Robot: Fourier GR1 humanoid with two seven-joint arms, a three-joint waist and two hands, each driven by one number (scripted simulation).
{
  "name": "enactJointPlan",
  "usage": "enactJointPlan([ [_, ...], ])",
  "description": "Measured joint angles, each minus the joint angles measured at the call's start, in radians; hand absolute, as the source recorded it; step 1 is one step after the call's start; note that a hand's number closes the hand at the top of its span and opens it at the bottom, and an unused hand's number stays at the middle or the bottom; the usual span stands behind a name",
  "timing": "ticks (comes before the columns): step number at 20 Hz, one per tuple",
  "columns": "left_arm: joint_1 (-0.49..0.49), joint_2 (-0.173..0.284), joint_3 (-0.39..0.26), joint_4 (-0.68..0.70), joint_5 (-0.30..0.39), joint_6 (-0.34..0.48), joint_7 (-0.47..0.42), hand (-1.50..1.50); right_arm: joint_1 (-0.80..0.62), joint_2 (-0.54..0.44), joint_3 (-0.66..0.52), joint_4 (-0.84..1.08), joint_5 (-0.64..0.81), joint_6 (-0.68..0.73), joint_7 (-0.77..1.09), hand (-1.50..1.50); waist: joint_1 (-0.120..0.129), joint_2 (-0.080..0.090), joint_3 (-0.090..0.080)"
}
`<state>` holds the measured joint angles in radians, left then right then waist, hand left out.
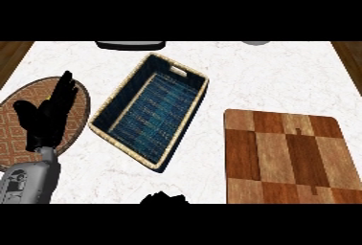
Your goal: Pick the squash from the cutting board and place it in the basket
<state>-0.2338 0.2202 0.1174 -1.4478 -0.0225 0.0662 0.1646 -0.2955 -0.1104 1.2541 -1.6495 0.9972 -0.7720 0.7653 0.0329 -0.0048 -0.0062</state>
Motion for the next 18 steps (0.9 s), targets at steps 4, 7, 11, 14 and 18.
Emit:
enactJointPlan([
  [4,0.005,-0.001,-0.004,-0.005,0.002,-0.007,-0.004,0.0,-0.022,0.006,-0.024,0.011,0.051,0.037,0.067,1.5,0.013,0.004,0.0],
  [7,-0.002,-0.003,-0.006,-0.002,0.005,-0.01,-0.006,0.0,-0.029,0.013,-0.047,0.016,0.075,0.062,0.113,1.5,0.021,0.01,0.0],
  [11,-0.011,-0.009,-0.015,-0.006,0.003,-0.011,0.0,0.0,-0.11,0.056,-0.151,-0.003,0.023,0.122,0.194,1.5,0.033,0.013,0.002],
  [14,-0.023,-0.008,-0.016,-0.004,0.006,-0.016,0.004,0.0,-0.243,0.081,-0.254,0.003,-0.064,0.174,0.254,1.5,0.044,0.014,0.002],
  [18,-0.038,-0.011,-0.021,0.004,0.004,-0.017,0.011,0.0,-0.446,0.095,-0.376,0.076,-0.208,0.215,0.288,1.5,0.053,0.016,0.002],
])
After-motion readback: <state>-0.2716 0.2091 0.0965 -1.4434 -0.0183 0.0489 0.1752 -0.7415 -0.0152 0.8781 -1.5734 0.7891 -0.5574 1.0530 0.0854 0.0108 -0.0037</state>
